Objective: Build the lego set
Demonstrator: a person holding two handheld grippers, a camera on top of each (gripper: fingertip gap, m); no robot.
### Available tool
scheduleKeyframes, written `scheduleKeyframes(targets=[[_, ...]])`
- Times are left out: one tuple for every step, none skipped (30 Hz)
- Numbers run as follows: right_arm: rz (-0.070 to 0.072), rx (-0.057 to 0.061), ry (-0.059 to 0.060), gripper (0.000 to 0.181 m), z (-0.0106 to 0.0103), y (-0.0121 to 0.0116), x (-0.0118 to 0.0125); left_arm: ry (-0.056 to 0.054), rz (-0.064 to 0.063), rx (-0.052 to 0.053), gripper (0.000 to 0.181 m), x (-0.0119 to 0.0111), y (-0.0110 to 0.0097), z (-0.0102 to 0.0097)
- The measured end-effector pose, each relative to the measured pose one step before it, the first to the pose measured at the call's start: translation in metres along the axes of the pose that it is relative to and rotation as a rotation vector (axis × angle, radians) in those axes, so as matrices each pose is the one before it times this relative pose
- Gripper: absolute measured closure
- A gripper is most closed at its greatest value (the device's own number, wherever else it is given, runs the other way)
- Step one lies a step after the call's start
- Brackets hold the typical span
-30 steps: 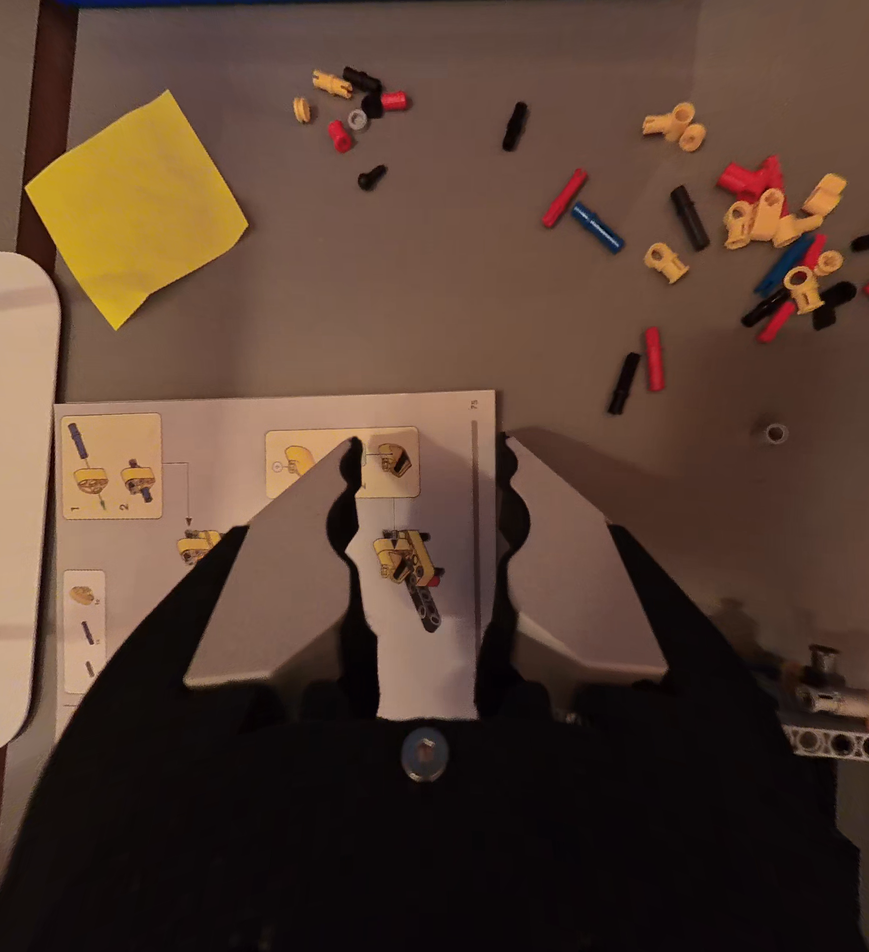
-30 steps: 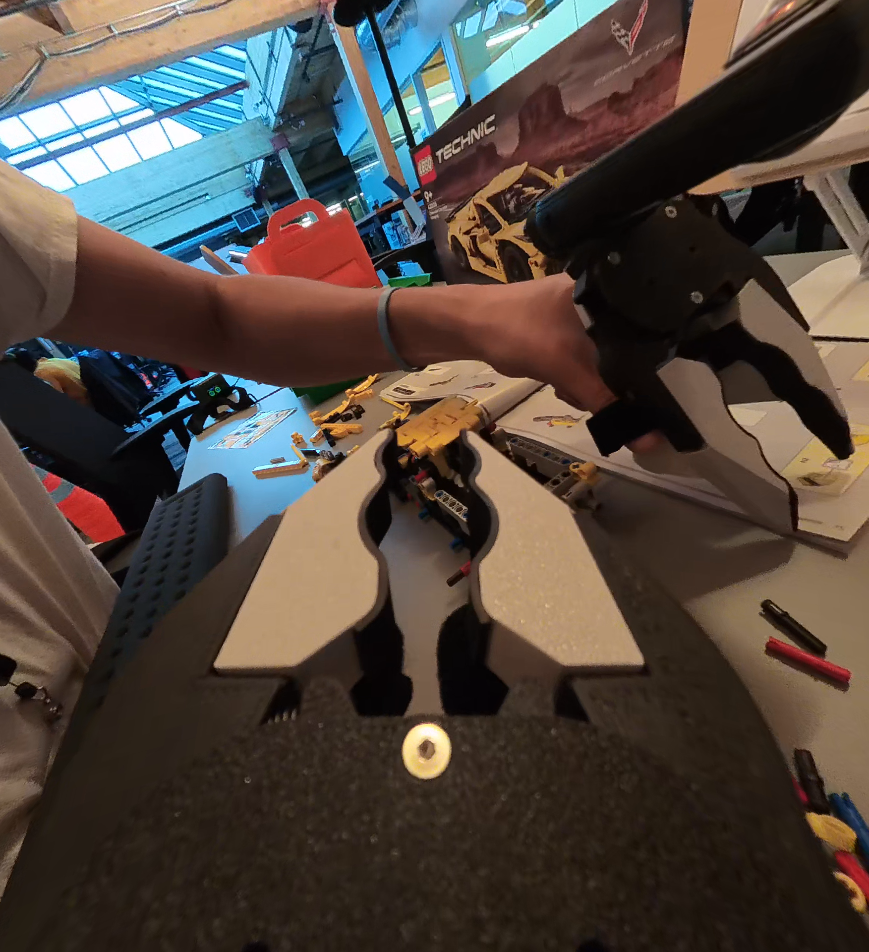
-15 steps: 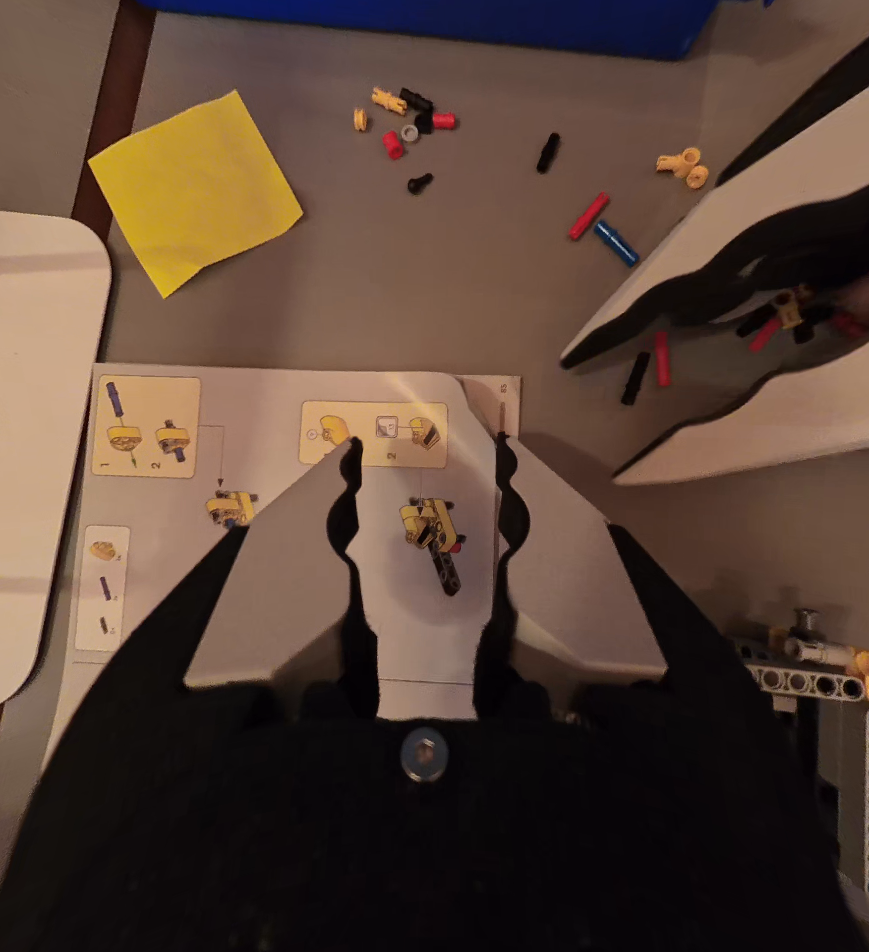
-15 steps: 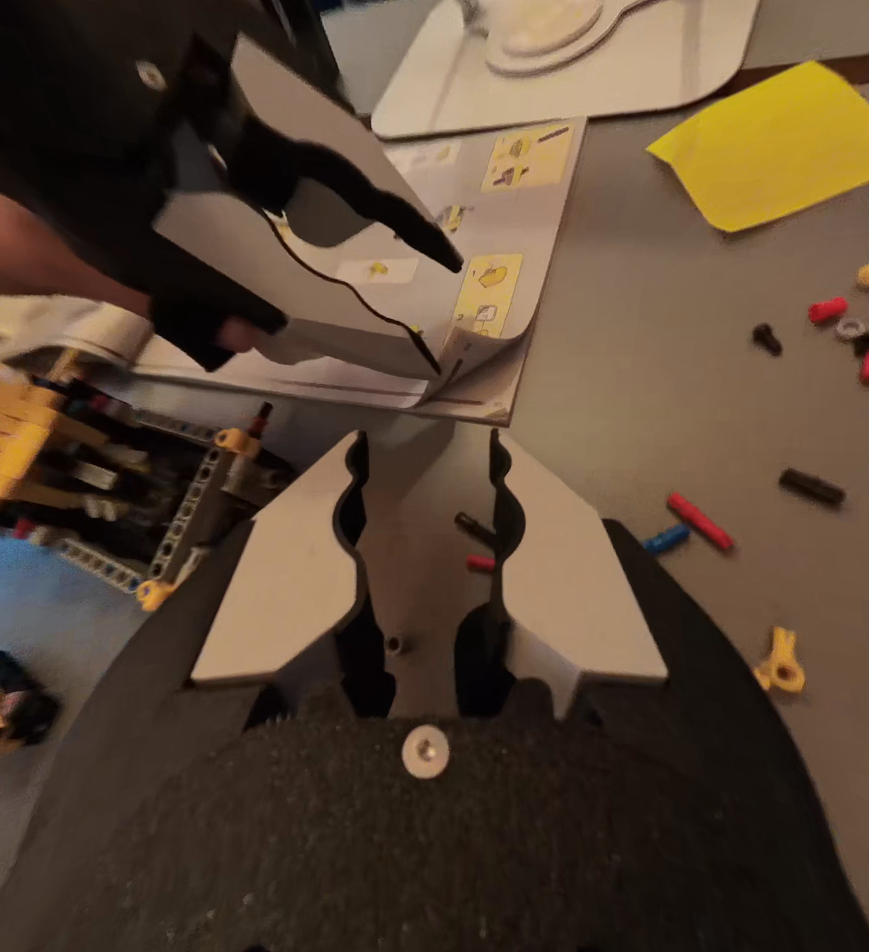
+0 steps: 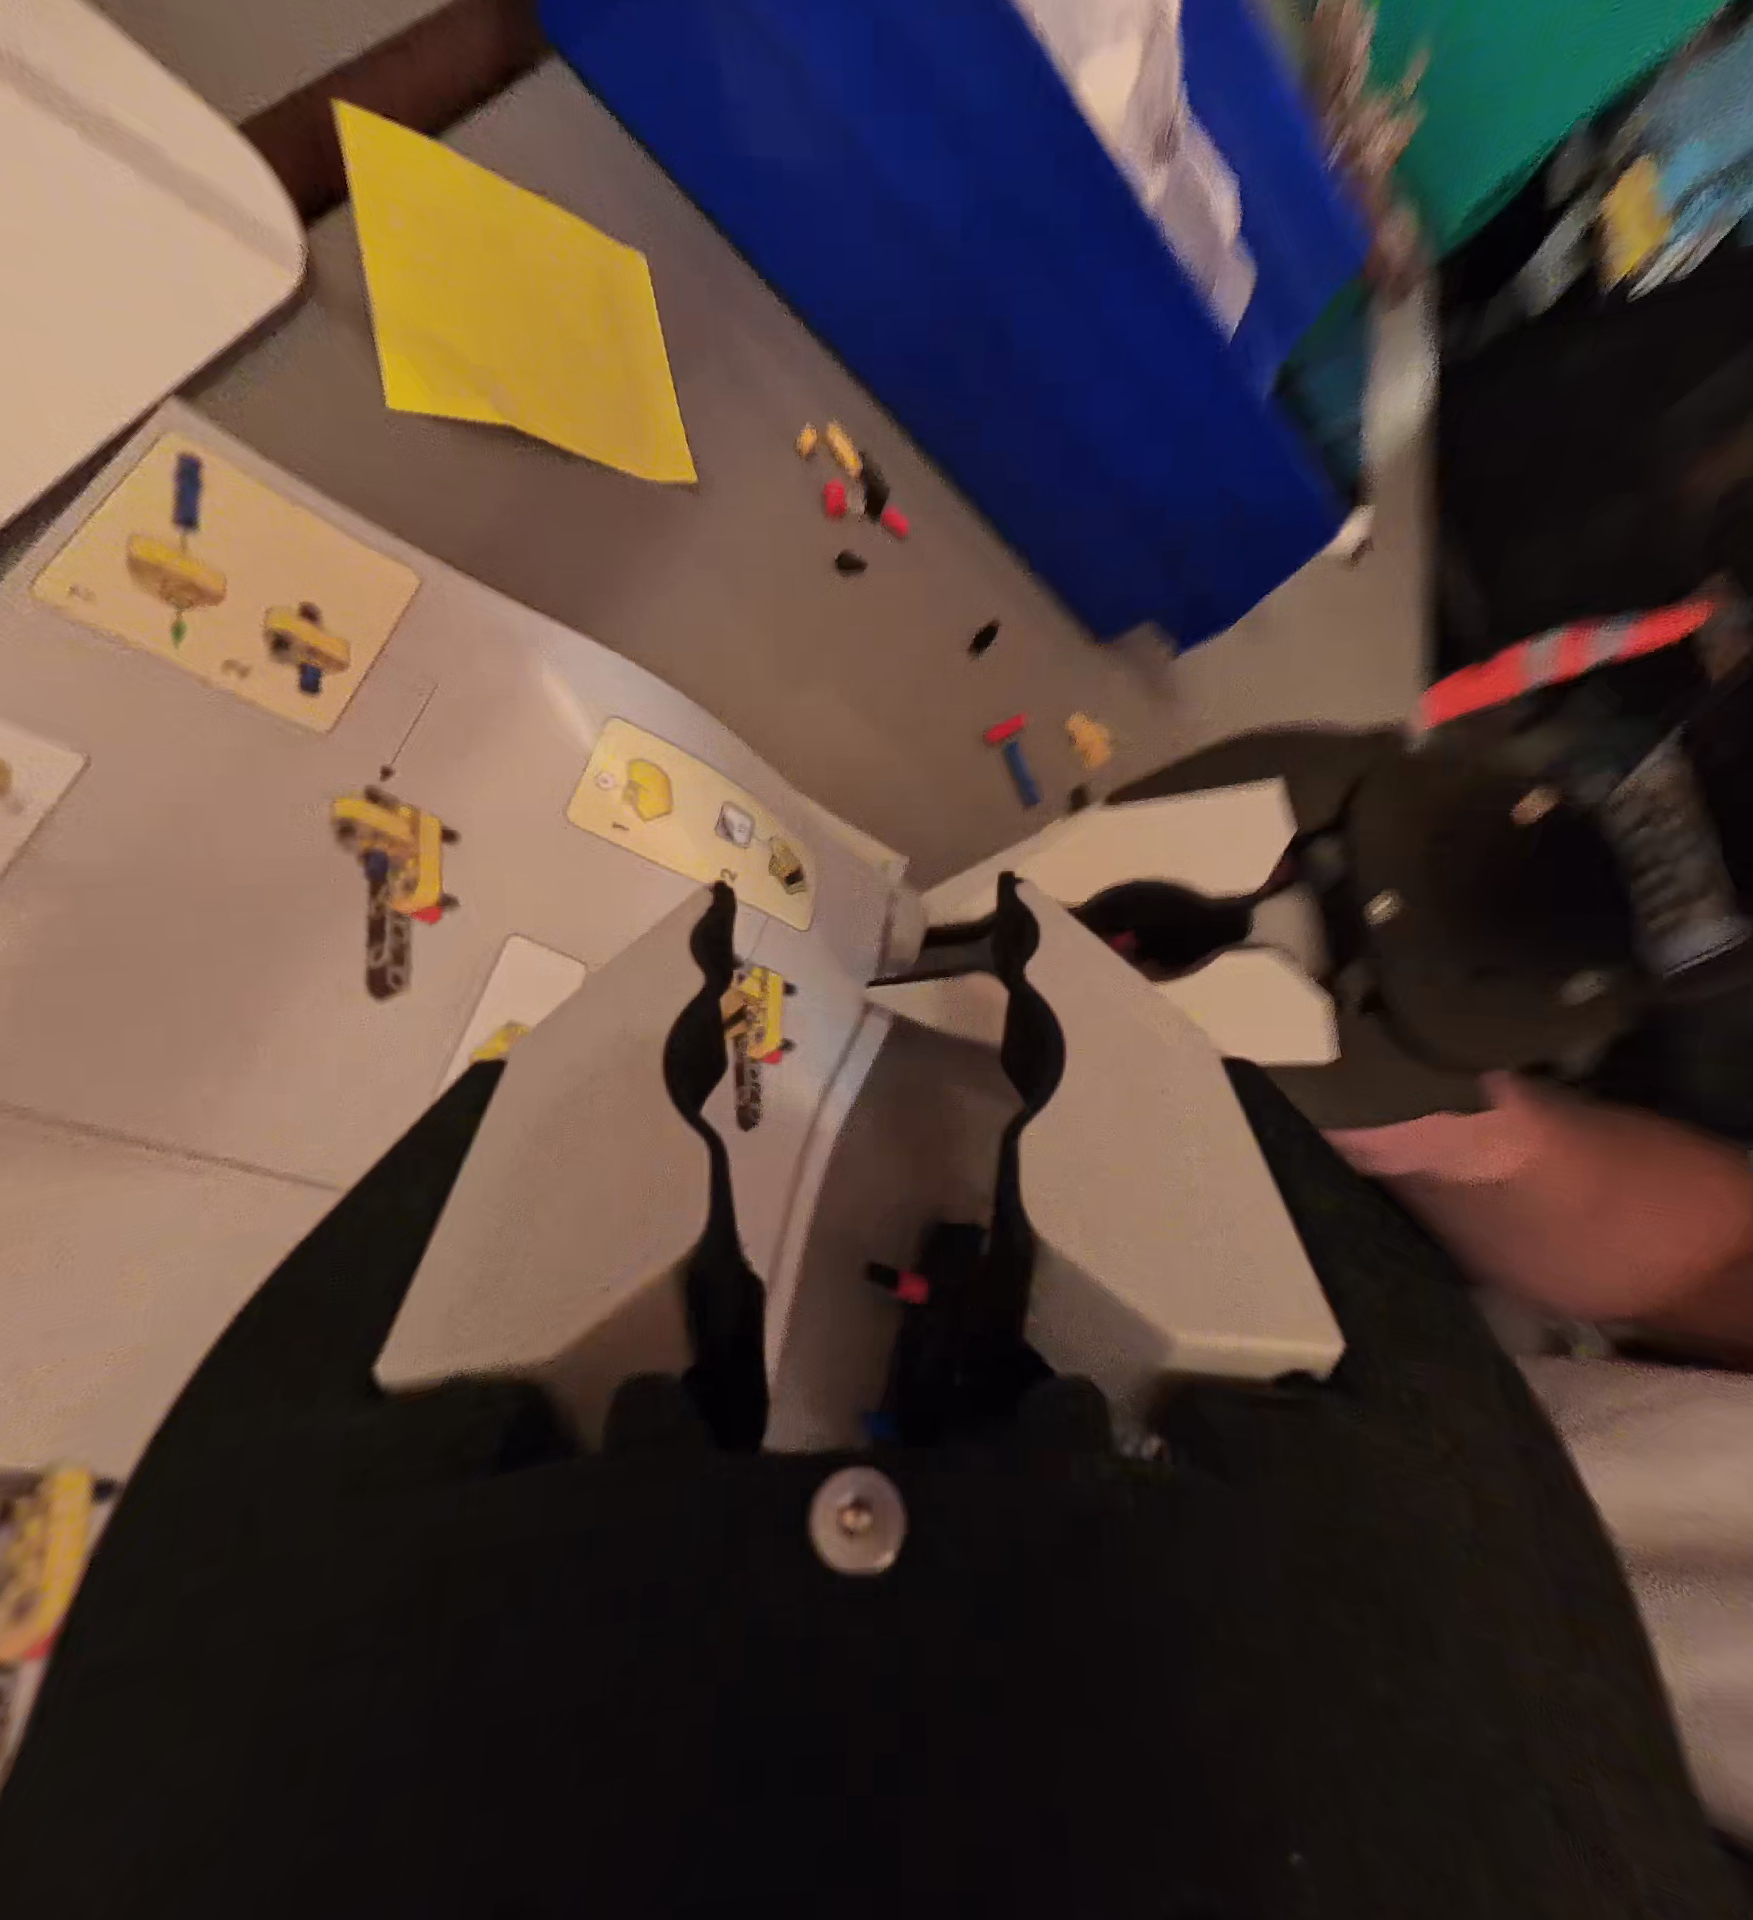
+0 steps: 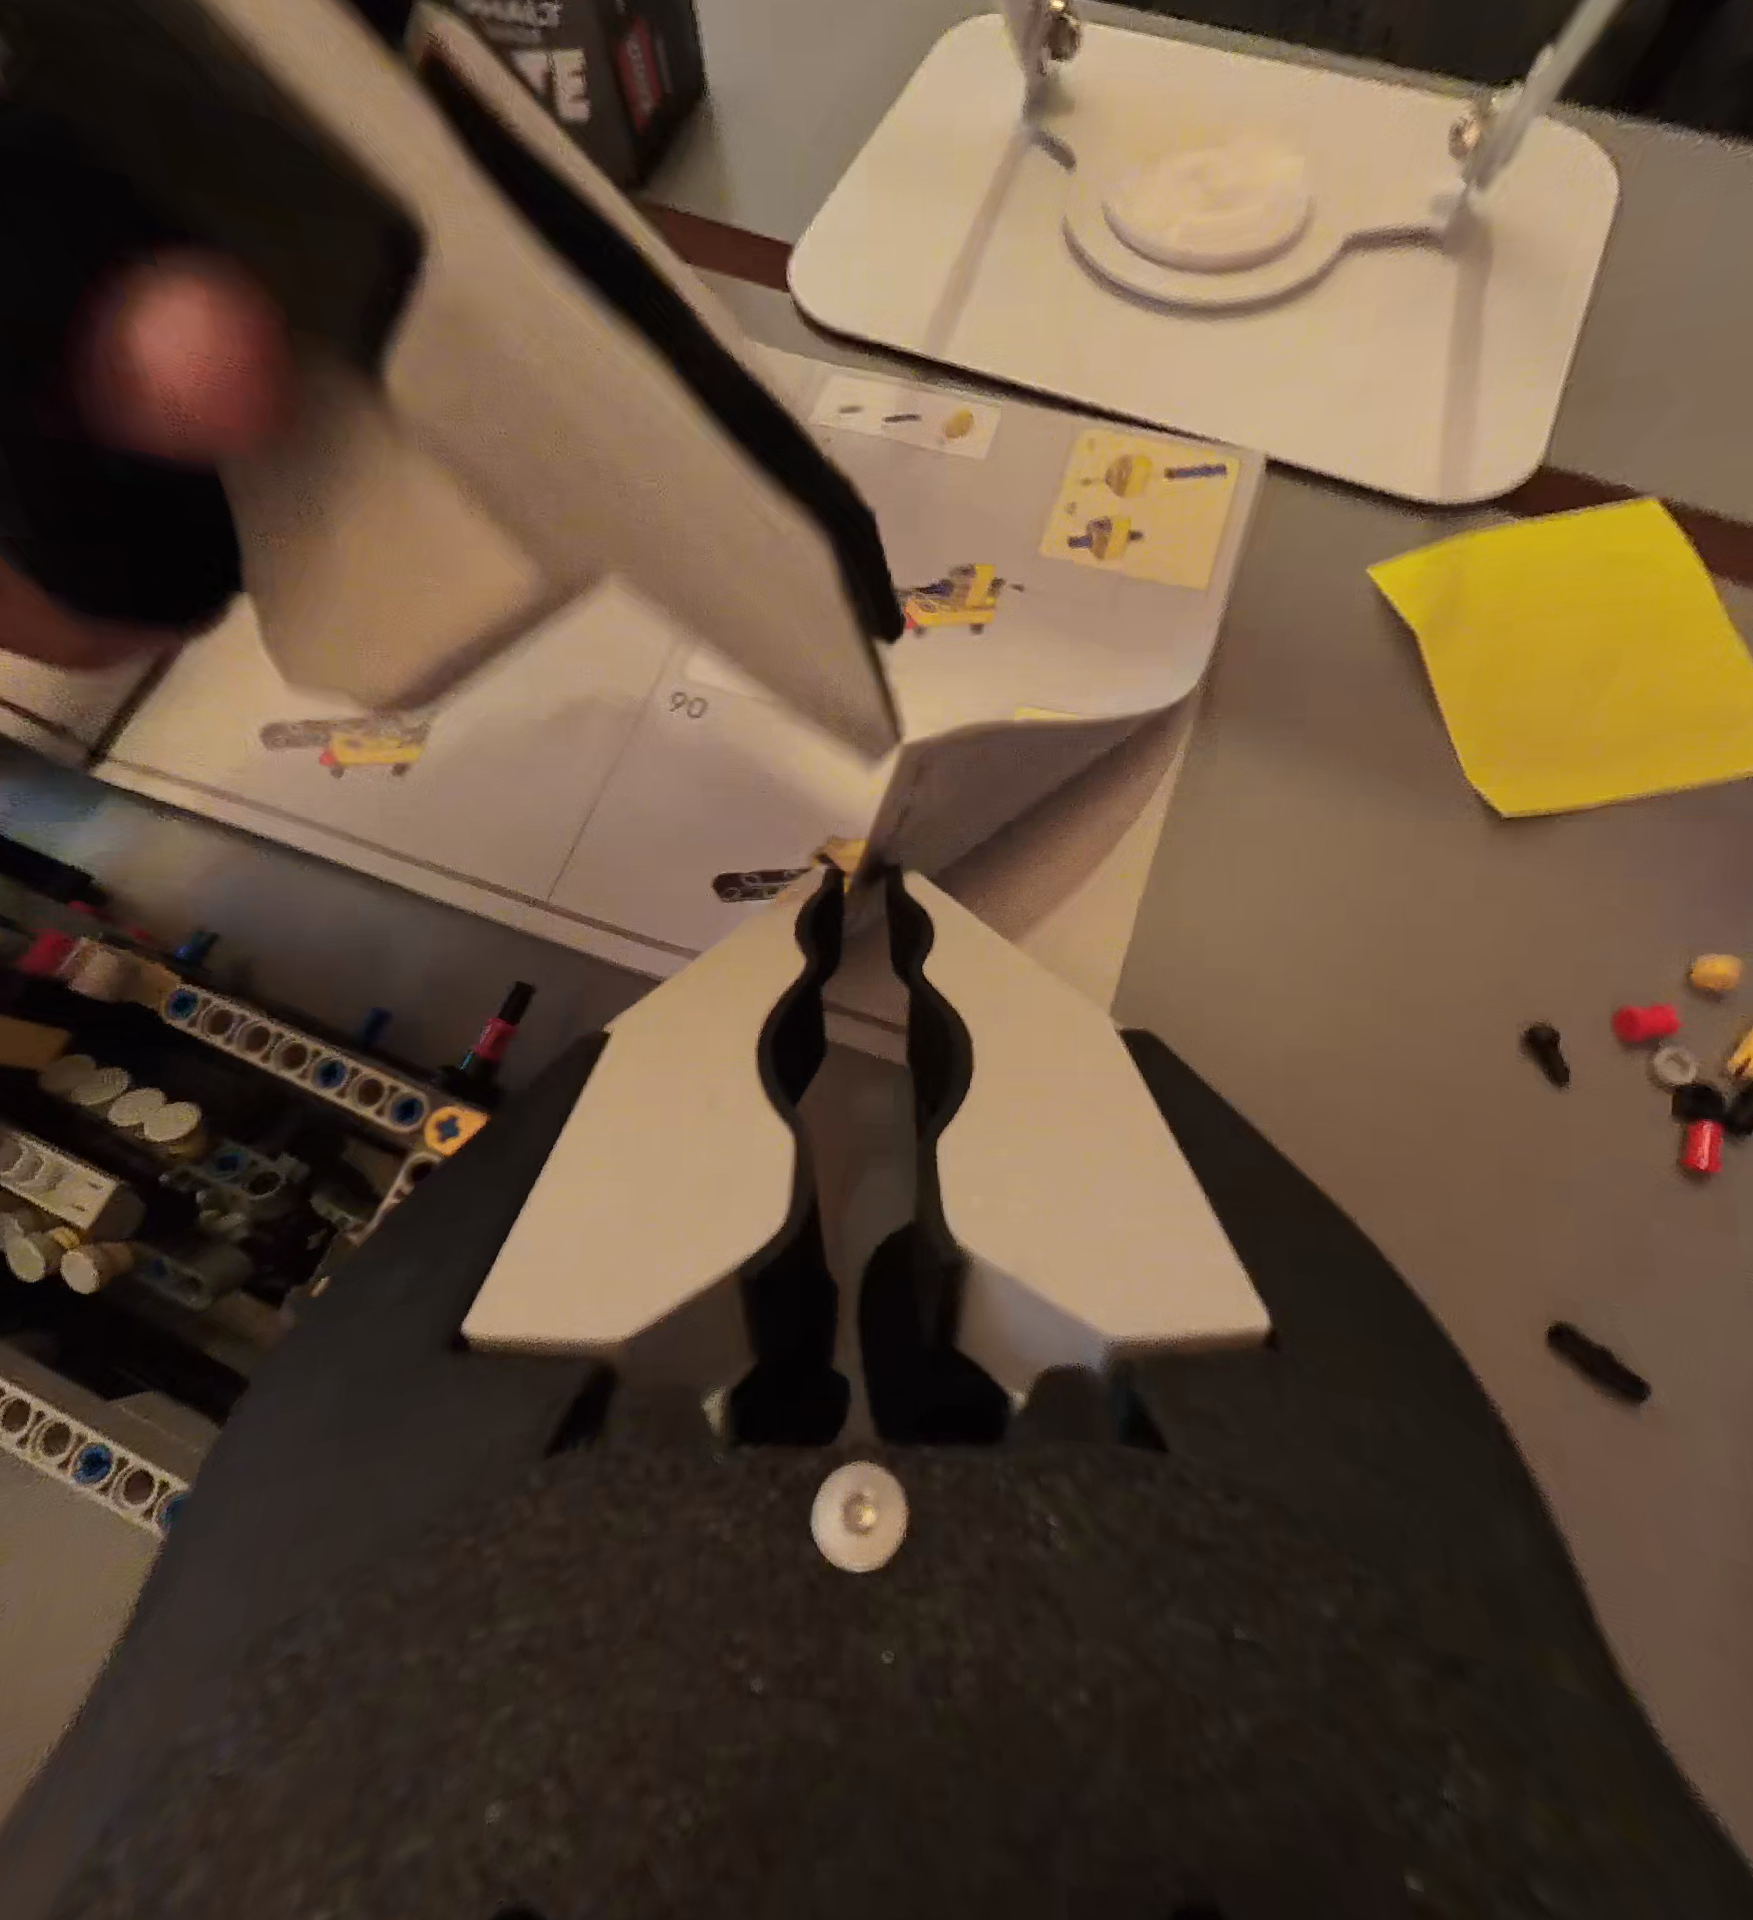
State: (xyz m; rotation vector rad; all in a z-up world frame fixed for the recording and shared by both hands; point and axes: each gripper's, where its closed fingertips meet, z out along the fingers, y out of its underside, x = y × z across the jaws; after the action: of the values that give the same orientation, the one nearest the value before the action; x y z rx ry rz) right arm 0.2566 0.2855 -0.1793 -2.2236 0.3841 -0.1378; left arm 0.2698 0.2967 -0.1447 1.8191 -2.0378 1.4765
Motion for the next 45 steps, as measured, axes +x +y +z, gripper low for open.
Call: scheduleKeyframes(targets=[[-0.0401,0.0030,-0.0017,0.175,0.00018,-0.00257,-0.00521,0.0419,-0.0794,0.0398,0.131,-0.00073,-0.00508,-0.00954],[-0.0583,0.0242,-0.0284,0.175,-0.00148,-0.00636,-0.01072,0.0360,-0.0620,0.0333,0.130,-0.00067,-0.00396,-0.00864],[-0.0765,0.0254,-0.0252,0.176,-0.00265,-0.00727,-0.01259,0.0283,-0.0476,0.0190,0.130,-0.00064,-0.00155,-0.00725],[-0.0808,0.0044,0.0150,0.177,-0.00256,-0.00544,-0.00744,0.0076,-0.0336,0.0021,0.130,-0.00238,0.00150,-0.00565],[-0.0883,0.0106,0.0032,0.177,-0.00218,-0.00649,-0.00901,-0.0087,-0.0243,-0.0064,0.130,-0.00408,0.00391,-0.00450],[-0.0772,0.0128,-0.0057,0.178,-0.00147,-0.00607,-0.00926,-0.0195,-0.0203,-0.0112,0.132,-0.00549,0.00554,-0.00390],[-0.0466,0.0048,0.0119,0.178,-0.00088,-0.00451,-0.00405,-0.0192,-0.0140,-0.0039,0.158,-0.00547,0.00522,-0.00416],[-0.0225,0.0128,-0.0057,0.177,-0.00074,-0.00453,-0.00399,-0.0030,-0.0086,0.0109,0.178,-0.00294,0.00330,-0.00447],[0.0073,0.0150,-0.0224,0.176,-0.00076,-0.00370,-0.00357,0.0196,-0.0149,0.0147,0.180,0.00034,0.00213,-0.00403],[0.0284,0.0035,-0.0526,0.169,-0.00052,-0.00195,-0.00457,0.0290,-0.0196,0.0177,0.181,0.00180,0.00103,-0.00408],[0.0596,0.0154,-0.0733,0.147,-0.00109,-0.00439,-0.00452,0.0280,-0.0125,0.0157,0.181,0.00199,0.00071,-0.00368],[0.0821,0.0305,-0.0940,0.122,-0.00129,-0.00754,-0.00489,0.0308,-0.0035,0.0131,0.181,0.00285,0.00084,-0.00297],[0.0968,0.0464,-0.0893,0.108,-0.00124,-0.00986,-0.00210,0.0255,-0.0009,0.0119,0.181,0.00236,0.00072,-0.00235],[0.1002,0.0630,-0.0707,0.104,-0.00114,-0.01166,0.00182,0.0152,-0.0018,0.0149,0.181,0.00106,0.00002,-0.00216],[0.0913,0.0542,-0.0425,0.104,0.00110,-0.00949,0.00667,0.0204,-0.0013,0.0201,0.181,0.00208,-0.00106,-0.00200],[0.0688,0.0096,-0.0065,0.103,0.00477,-0.00155,0.01132,0.0344,-0.0038,0.0203,0.181,0.00448,-0.00145,-0.00175],[0.0301,-0.0369,-0.0061,0.102,0.00708,0.00514,0.00918,0.0325,-0.0097,0.0152,0.181,0.00417,-0.00113,-0.00143],[0.0132,-0.0351,-0.0203,0.102,0.00719,0.00485,0.00384,0.0300,-0.0106,0.0157,0.181,0.00386,-0.00154,-0.00118],[0.0075,-0.0102,-0.0136,0.108,0.00521,0.00160,0.00208,0.0329,-0.0097,0.0172,0.180,0.00440,-0.00179,-0.00107],[0.0055,0.0116,-0.0027,0.121,0.00196,-0.00138,0.00215,0.0322,-0.0091,0.0113,0.177,0.00426,-0.00109,-0.00087],[0.0104,0.0187,-0.0024,0.129,-0.00043,-0.00224,0.00206,0.0359,-0.0089,0.0077,0.172,0.00507,-0.00059,-0.00090],[0.0166,0.0095,-0.0040,0.134,-0.00132,-0.00128,0.00211,0.0405,-0.0050,0.0054,0.173,0.00618,-0.00020,-0.00119],[0.0135,0.0135,-0.0047,0.136,-0.00248,-0.00184,0.00198,0.0279,0.0030,0.0038,0.172,0.00494,0.00012,-0.00114],[0.0131,0.0160,-0.0116,0.136,-0.00281,-0.00199,0.00066,0.0091,0.0156,0.0023,0.173,0.00245,0.00034,-0.00112],[0.0115,0.0055,-0.0118,0.137,-0.00222,-0.00054,0.00017,-0.0049,0.0216,-0.0034,0.173,0.00032,0.00088,-0.00052],[0.0035,0.0003,0.0006,0.137,-0.00196,0.00032,0.00171,-0.0078,0.0203,-0.0089,0.173,-0.00050,0.00126,0.00002],[-0.0004,0.0016,-0.0002,0.138,-0.00172,0.00025,0.00116,-0.0048,0.0182,-0.0083,0.173,-0.00015,0.00113,0.00054],[0.0048,0.0041,-0.0047,0.138,-0.00185,-0.00017,0.00050,-0.0053,0.0146,-0.0045,0.174,-0.00017,0.00061,0.00073],[0.0077,0.0049,-0.0058,0.138,-0.00181,-0.00026,0.00027,-0.0045,0.0110,-0.0033,0.175,0.00000,0.00027,0.00086],[0.0064,0.0046,-0.0061,0.138,-0.00174,-0.00012,0.00004,-0.0025,0.0094,-0.0049,0.176,0.00035,0.00057,0.00096],[0.0050,0.0039,-0.0012,0.138,-0.00168,-0.00004,0.00075,-0.0039,0.0094,-0.0055,0.176,0.00036,0.00057,0.00112],[0.0039,0.0035,0.0001,0.138,-0.00155,0.00003,0.00085,-0.0042,0.0088,-0.0042,0.176,0.00033,0.00034,0.00085],[0.0051,0.0046,0.0001,0.139,-0.00158,-0.00029,0.00089,-0.0053,0.0065,-0.0026,0.176,-0.00006,0.00005,0.00066],[0.0052,0.0060,0.0015,0.140,-0.00191,-0.00062,0.00133,-0.0070,0.0030,-0.0022,0.176,-0.00062,0.00004,0.00039],[0.0054,0.0067,-0.0041,0.141,-0.00179,-0.00066,0.00037,-0.0033,0.0023,0.0005,0.176,-0.00031,-0.00052,0.00005],[0.0077,0.0069,-0.0072,0.142,-0.00173,-0.00077,0.00000,-0.0023,0.0025,0.0017,0.178,-0.00036,-0.00055,-0.00013],[0.0064,0.0075,-0.0049,0.143,-0.00195,-0.00094,0.00027,-0.0119,0.0079,0.0008,0.181,-0.00179,-0.00034,-0.00041],[0.0046,0.0046,-0.0029,0.144,-0.00169,-0.00037,0.00033,-0.0175,0.0130,0.0031,0.181,-0.00258,-0.00043,-0.00074],[0.0058,0.0069,-0.0012,0.144,-0.00178,-0.00070,0.00076,-0.0107,0.0084,0.0015,0.181,-0.00170,-0.00022,-0.00091],[0.0081,0.0091,0.0007,0.145,-0.00246,-0.00102,0.00129,-0.0061,-0.0015,-0.0038,0.181,-0.00159,0.00083,-0.00092],[0.0057,0.0109,0.0038,0.150,-0.00367,-0.00150,0.00225,-0.0042,-0.0082,-0.0068,0.181,-0.00142,0.00144,-0.00187],[0.0014,0.0126,0.0114,0.150,-0.00524,-0.00207,0.00394,-0.0038,-0.0097,-0.0027,0.181,-0.00143,0.00127,-0.00307],[0.0063,0.0148,0.0102,0.149,-0.00638,-0.00261,0.00415,-0.0044,-0.0110,-0.0003,0.181,-0.00134,0.00146,-0.00477],[0.0068,0.0104,0.0161,0.148,-0.00716,-0.00266,0.00476,-0.0134,-0.0146,-0.0056,0.181,-0.00244,0.00297,-0.00668],[-0.0078,-0.0009,0.0451,0.146,-0.00770,-0.00233,0.00692,-0.0207,-0.0132,-0.0088,0.181,-0.00350,0.00412,-0.00852]])
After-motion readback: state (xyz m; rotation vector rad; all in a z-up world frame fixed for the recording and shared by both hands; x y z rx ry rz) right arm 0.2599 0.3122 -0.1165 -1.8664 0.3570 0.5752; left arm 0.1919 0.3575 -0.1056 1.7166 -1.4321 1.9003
